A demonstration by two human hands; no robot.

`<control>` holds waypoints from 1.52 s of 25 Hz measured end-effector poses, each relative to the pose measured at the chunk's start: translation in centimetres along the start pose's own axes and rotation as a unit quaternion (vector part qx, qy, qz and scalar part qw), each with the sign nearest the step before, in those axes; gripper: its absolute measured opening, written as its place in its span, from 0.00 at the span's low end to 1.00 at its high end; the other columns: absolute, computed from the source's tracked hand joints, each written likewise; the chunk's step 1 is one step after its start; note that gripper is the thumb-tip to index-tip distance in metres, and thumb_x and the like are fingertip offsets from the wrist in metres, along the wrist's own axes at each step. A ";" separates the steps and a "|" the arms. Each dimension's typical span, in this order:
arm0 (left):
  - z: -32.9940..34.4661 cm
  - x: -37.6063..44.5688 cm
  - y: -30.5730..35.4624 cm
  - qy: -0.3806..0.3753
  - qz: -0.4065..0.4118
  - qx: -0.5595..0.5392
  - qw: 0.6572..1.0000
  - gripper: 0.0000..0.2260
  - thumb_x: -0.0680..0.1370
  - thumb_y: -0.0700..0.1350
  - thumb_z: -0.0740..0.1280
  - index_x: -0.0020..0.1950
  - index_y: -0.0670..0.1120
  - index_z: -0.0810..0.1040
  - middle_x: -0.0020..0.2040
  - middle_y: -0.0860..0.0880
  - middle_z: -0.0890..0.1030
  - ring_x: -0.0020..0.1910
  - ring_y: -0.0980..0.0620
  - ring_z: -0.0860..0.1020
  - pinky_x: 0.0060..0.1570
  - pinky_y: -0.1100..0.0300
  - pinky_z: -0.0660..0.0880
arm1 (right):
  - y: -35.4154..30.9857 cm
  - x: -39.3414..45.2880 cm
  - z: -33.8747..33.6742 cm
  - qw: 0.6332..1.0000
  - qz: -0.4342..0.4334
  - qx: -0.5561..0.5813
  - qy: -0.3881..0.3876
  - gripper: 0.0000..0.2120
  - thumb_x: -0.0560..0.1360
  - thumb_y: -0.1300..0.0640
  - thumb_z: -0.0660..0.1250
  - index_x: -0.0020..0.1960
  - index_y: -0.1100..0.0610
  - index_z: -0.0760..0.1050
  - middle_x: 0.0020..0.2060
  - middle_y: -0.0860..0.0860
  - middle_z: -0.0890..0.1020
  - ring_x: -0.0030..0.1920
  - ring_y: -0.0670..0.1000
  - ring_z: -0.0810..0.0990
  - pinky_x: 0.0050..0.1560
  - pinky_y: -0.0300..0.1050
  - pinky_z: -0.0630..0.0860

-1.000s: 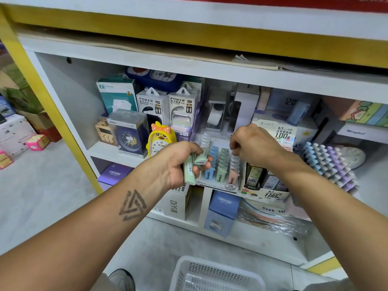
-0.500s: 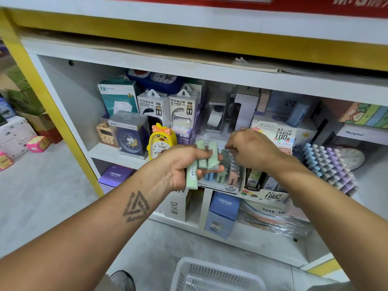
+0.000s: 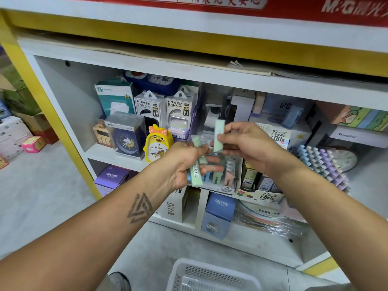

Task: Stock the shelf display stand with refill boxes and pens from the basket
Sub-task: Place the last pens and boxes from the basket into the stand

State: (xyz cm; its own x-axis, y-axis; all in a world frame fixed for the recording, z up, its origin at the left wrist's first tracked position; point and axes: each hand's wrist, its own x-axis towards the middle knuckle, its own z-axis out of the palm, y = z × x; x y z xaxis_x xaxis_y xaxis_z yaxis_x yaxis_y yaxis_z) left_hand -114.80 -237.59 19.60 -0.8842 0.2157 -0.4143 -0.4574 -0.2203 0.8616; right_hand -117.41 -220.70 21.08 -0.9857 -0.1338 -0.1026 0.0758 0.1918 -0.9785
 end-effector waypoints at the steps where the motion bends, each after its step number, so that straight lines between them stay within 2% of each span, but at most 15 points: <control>1: -0.1 0.1 -0.1 0.000 -0.007 0.003 1.000 0.09 0.83 0.41 0.61 0.60 0.36 0.73 0.47 0.35 0.85 0.40 0.38 0.85 0.16 0.66 0.66 | -0.1 0.2 -0.3 1.000 -0.004 0.000 0.018 0.05 0.78 0.60 0.70 0.54 0.60 0.79 0.43 0.60 0.85 0.40 0.57 0.86 0.39 0.45 0.83; 3: -0.4 0.3 -0.2 0.003 -0.016 0.003 1.000 0.06 0.83 0.41 0.60 0.54 0.39 0.72 0.45 0.37 0.85 0.36 0.41 0.85 0.17 0.68 0.64 | -0.3 0.7 -0.9 0.998 -0.027 -0.046 0.042 0.06 0.79 0.58 0.70 0.55 0.57 0.81 0.36 0.56 0.83 0.31 0.53 0.83 0.30 0.42 0.79; 4: -0.6 0.3 -0.1 0.006 -0.019 0.001 1.000 0.05 0.83 0.41 0.60 0.53 0.40 0.72 0.44 0.38 0.85 0.34 0.42 0.85 0.17 0.68 0.63 | -0.3 0.9 -1.1 0.994 -0.042 -0.079 0.058 0.06 0.78 0.59 0.71 0.54 0.56 0.82 0.35 0.54 0.83 0.30 0.50 0.81 0.30 0.40 0.77; 7: -1.1 0.5 0.0 0.013 -0.018 0.007 1.000 0.05 0.83 0.41 0.60 0.50 0.42 0.72 0.42 0.40 0.86 0.31 0.45 0.84 0.18 0.70 0.62 | 0.0 1.8 -1.6 0.985 -0.046 -0.138 0.092 0.04 0.74 0.59 0.75 0.48 0.52 0.86 0.40 0.49 0.86 0.38 0.43 0.81 0.42 0.38 0.75; 9: -1.4 0.4 0.1 0.017 -0.020 0.008 1.000 0.05 0.83 0.41 0.60 0.50 0.42 0.72 0.43 0.40 0.86 0.30 0.46 0.84 0.19 0.69 0.62 | 0.1 2.4 -1.8 0.979 -0.044 -0.175 0.098 0.04 0.76 0.59 0.73 0.46 0.51 0.86 0.43 0.48 0.87 0.42 0.43 0.81 0.44 0.36 0.73; 10: -1.5 0.5 0.1 0.019 -0.022 0.009 1.000 0.04 0.83 0.41 0.60 0.50 0.42 0.72 0.43 0.40 0.86 0.30 0.46 0.84 0.19 0.69 0.62 | 0.3 2.7 -2.0 0.966 -0.058 -0.230 0.107 0.05 0.77 0.59 0.72 0.49 0.51 0.85 0.45 0.47 0.86 0.45 0.45 0.80 0.46 0.37 0.74; 13: -1.9 0.5 0.1 0.022 -0.021 0.010 0.999 0.03 0.83 0.40 0.61 0.52 0.41 0.73 0.44 0.40 0.86 0.30 0.46 0.84 0.19 0.69 0.62 | 0.7 3.4 -2.0 0.886 -0.130 -0.419 0.149 0.12 0.76 0.61 0.72 0.59 0.53 0.81 0.48 0.50 0.81 0.49 0.51 0.79 0.54 0.44 0.77; 16: -2.0 0.6 0.0 0.024 -0.025 0.006 0.999 0.03 0.83 0.40 0.62 0.53 0.42 0.73 0.43 0.40 0.86 0.29 0.47 0.83 0.19 0.69 0.63 | 1.4 3.7 -1.7 0.838 -0.187 -0.490 0.152 0.10 0.75 0.62 0.72 0.56 0.54 0.81 0.44 0.53 0.83 0.47 0.56 0.81 0.52 0.52 0.80; 20: -2.3 0.7 0.1 0.024 -0.030 0.009 0.999 0.03 0.82 0.41 0.63 0.52 0.42 0.75 0.44 0.39 0.86 0.26 0.48 0.82 0.19 0.69 0.63 | 2.1 4.2 -0.9 0.792 -0.176 -0.574 0.108 0.12 0.77 0.62 0.69 0.57 0.49 0.81 0.48 0.54 0.84 0.50 0.59 0.81 0.49 0.50 0.79; 23: -2.5 0.7 0.1 0.025 -0.030 0.014 0.999 0.03 0.82 0.41 0.64 0.51 0.42 0.75 0.43 0.40 0.86 0.25 0.49 0.80 0.19 0.69 0.64 | 2.7 4.4 -0.4 0.762 -0.160 -0.623 0.075 0.15 0.76 0.66 0.68 0.58 0.50 0.80 0.50 0.55 0.83 0.51 0.59 0.81 0.45 0.46 0.75; 28: -2.6 0.7 0.2 0.027 -0.029 0.017 0.999 0.03 0.81 0.40 0.64 0.51 0.41 0.76 0.44 0.39 0.86 0.22 0.51 0.76 0.20 0.69 0.64 | 2.8 4.2 0.2 0.784 -0.170 -0.594 0.061 0.14 0.77 0.66 0.66 0.58 0.53 0.81 0.50 0.57 0.83 0.51 0.60 0.81 0.52 0.51 0.79; 35: -2.5 0.8 0.3 0.005 -0.058 0.017 0.998 0.04 0.80 0.38 0.60 0.50 0.43 0.75 0.44 0.40 0.85 0.22 0.53 0.70 0.19 0.68 0.61 | 2.3 3.6 0.1 0.767 -0.146 -0.623 0.054 0.22 0.72 0.73 0.64 0.62 0.56 0.78 0.52 0.59 0.81 0.51 0.61 0.81 0.53 0.53 0.79; 37: -2.5 0.9 0.2 0.003 -0.055 0.015 0.998 0.05 0.80 0.37 0.60 0.53 0.41 0.74 0.44 0.39 0.85 0.21 0.53 0.69 0.19 0.68 0.61 | 2.2 3.3 0.6 0.772 -0.146 -0.617 0.044 0.24 0.71 0.75 0.62 0.63 0.57 0.74 0.49 0.60 0.81 0.49 0.62 0.81 0.50 0.55 0.80; 38: -2.5 1.0 0.1 0.001 -0.052 0.014 0.999 0.07 0.80 0.37 0.60 0.56 0.39 0.73 0.45 0.39 0.85 0.21 0.53 0.68 0.19 0.68 0.61 | 2.3 3.1 0.8 0.774 -0.144 -0.615 0.040 0.23 0.71 0.76 0.61 0.61 0.58 0.73 0.47 0.60 0.80 0.47 0.62 0.81 0.48 0.55 0.80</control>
State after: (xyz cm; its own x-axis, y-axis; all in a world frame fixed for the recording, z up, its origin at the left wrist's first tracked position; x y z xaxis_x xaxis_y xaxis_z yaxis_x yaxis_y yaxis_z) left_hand -115.97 -239.77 18.51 -0.8328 0.2339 -0.5017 -0.5430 -0.1695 0.8224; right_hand -120.13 -221.44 18.36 -0.9447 -0.2924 0.1485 -0.3014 0.9526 -0.0420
